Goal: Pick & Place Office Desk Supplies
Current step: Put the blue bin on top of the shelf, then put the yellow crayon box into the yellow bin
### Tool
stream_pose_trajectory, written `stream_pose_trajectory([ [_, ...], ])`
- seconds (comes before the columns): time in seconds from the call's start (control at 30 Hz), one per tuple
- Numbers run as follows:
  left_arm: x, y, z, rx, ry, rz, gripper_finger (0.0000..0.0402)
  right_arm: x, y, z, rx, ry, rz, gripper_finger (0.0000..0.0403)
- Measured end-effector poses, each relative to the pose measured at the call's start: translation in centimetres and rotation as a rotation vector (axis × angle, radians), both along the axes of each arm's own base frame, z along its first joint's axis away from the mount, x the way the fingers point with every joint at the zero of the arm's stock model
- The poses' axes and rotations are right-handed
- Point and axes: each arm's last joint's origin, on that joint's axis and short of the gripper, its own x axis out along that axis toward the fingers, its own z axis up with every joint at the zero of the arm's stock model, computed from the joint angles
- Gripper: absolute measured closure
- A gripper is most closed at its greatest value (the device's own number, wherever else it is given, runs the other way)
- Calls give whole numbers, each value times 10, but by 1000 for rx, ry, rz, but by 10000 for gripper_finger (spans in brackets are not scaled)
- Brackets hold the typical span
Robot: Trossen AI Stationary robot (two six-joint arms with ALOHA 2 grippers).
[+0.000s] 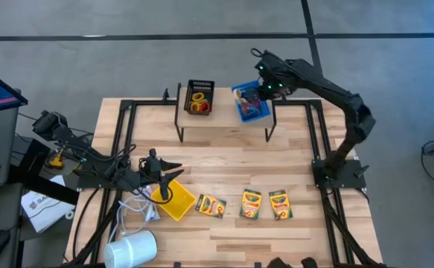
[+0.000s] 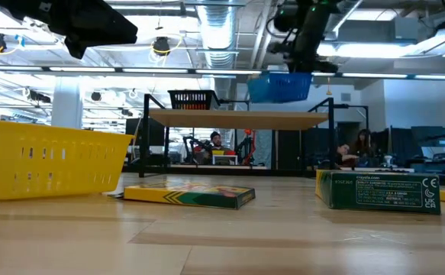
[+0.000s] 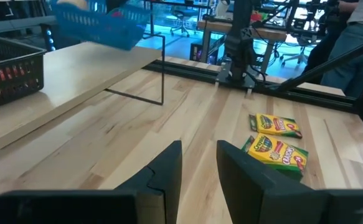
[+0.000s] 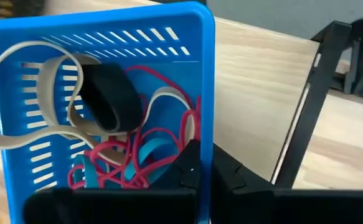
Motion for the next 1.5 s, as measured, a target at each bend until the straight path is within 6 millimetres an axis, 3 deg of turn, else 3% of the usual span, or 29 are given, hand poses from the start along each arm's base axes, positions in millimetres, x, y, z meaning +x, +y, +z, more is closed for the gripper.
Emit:
stream_pose_trajectory([
  [0.13, -1, -2, 0, 0, 0, -13, 308, -2, -10, -11, 31, 60, -56, 403],
  [0.63, -2, -3, 0, 2, 0, -14, 308, -14, -10, -13, 53, 148, -204, 401],
  [0.97, -2, -3, 0, 2, 0, -15, 308, -15, -11, -13, 12, 175, -221, 337],
  [1.27, -2, -3, 0, 5, 4, -15, 308, -16, -11, -13, 8, 199, -185, 307],
  [1.37, -2, -4, -1, 24, 14, -19, 308, -20, -12, -7, -78, 239, -137, 302],
  [1.5, -5, -10, 1, 86, 24, -58, 308, -22, -5, 23, -284, 148, -2, 301],
])
